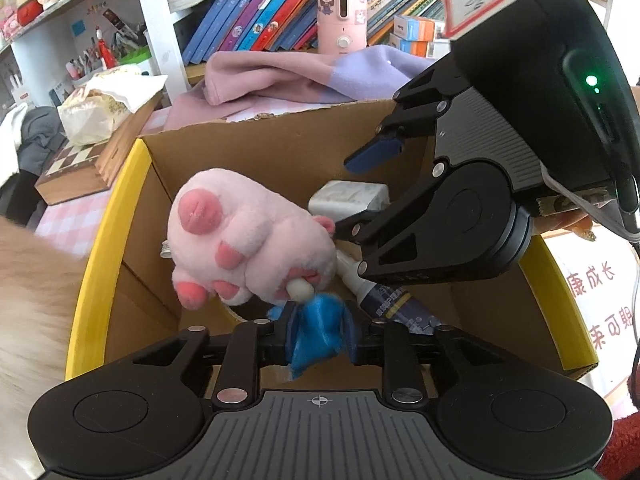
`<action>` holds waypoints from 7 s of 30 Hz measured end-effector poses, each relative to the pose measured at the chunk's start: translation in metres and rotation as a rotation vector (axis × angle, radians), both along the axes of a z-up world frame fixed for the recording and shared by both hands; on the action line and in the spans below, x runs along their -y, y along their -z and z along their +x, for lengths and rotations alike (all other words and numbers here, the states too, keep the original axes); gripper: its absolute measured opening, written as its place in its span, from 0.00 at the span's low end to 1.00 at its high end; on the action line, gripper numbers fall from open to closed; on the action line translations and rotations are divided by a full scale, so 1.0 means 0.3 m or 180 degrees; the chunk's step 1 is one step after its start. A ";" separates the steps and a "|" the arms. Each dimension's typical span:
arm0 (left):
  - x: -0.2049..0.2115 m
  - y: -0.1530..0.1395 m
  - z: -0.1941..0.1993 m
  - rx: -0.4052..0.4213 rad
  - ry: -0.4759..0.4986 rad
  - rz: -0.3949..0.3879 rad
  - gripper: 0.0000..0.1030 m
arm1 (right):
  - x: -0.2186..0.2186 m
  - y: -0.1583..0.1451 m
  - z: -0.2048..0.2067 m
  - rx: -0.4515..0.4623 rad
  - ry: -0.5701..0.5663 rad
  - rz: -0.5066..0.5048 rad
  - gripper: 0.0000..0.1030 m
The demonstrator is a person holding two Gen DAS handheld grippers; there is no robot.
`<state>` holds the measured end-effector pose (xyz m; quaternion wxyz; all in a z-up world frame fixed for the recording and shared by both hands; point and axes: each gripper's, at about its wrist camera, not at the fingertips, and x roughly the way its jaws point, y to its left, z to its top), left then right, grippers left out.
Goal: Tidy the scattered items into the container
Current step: 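Lower the blue bag and charger into the box and open both tools, then withdraw both tools from the yellow box and move toward the mat, then grasp the white charger plug with the left tool while the right tool grasps the white card box, then lift the charger plug and card box and carry both toward the yellow box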
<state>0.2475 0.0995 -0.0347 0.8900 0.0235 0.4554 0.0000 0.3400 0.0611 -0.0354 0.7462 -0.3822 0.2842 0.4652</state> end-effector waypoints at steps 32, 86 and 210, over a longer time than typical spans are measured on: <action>0.096 -0.270 -0.433 0.1409 0.0158 0.0404 0.81 | 0.416 -0.327 -0.424 0.0628 0.1366 0.1661 0.58; 0.324 -0.036 -0.724 0.0645 0.0795 0.0117 0.83 | 0.674 -0.073 -0.994 0.0059 0.2449 0.0879 0.67; 0.675 -0.100 0.123 0.0330 0.0097 -0.0325 0.24 | 0.911 0.036 -0.106 -0.0239 0.1559 0.1250 0.53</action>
